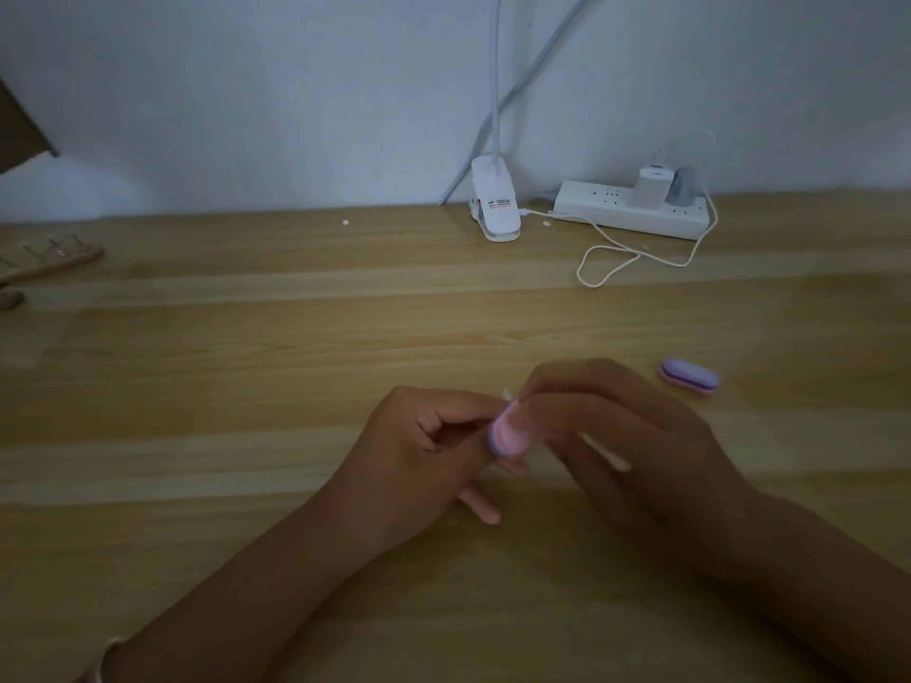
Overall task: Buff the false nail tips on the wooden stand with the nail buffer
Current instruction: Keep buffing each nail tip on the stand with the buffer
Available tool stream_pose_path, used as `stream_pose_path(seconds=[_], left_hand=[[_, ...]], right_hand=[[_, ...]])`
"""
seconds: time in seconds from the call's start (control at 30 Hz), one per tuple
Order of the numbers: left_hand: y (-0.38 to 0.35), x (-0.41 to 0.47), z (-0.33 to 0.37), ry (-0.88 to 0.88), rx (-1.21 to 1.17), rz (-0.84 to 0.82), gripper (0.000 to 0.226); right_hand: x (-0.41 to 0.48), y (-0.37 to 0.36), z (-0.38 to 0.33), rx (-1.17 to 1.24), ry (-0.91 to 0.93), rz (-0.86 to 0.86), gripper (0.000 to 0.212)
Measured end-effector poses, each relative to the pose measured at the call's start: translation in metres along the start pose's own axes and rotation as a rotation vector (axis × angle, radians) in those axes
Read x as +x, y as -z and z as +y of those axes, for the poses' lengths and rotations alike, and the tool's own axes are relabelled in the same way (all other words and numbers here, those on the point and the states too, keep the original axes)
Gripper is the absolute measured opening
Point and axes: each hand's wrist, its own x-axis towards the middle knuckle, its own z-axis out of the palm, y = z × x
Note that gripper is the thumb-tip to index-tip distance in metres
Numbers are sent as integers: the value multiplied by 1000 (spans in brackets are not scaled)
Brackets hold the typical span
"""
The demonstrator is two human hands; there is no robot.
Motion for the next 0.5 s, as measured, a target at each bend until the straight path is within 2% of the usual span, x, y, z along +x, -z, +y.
stream_pose_path(seconds=[0.07, 0.13, 0.23, 0.27, 0.37, 0.4, 0.43, 0.5], left_hand=[[0, -1, -1, -7, -8, -7, 13], [-1, -1, -1, 2, -13, 7, 10], [-2, 0, 0, 11, -9, 17, 14], [-1, 0, 1, 7, -3, 8, 11], [0, 0, 0, 0, 2, 1, 14], [0, 0, 0, 6, 3, 5, 15], [0, 0, 0, 10, 5, 11, 18], [0, -1, 1, 17, -1, 13, 22]], right_hand=[[0, -3, -5, 9, 51, -4, 27], [4, 5, 5, -90, 6, 22, 33], [2, 9, 9, -117, -75, -5, 24], [-2, 6, 5, -99, -66, -23, 17], [-7, 0, -3, -90, 52, -99, 31], [-6, 4, 0, -92, 60, -110, 26], [-1, 7, 3, -57, 1, -94, 18], [1, 10, 9, -131, -31, -2, 21]])
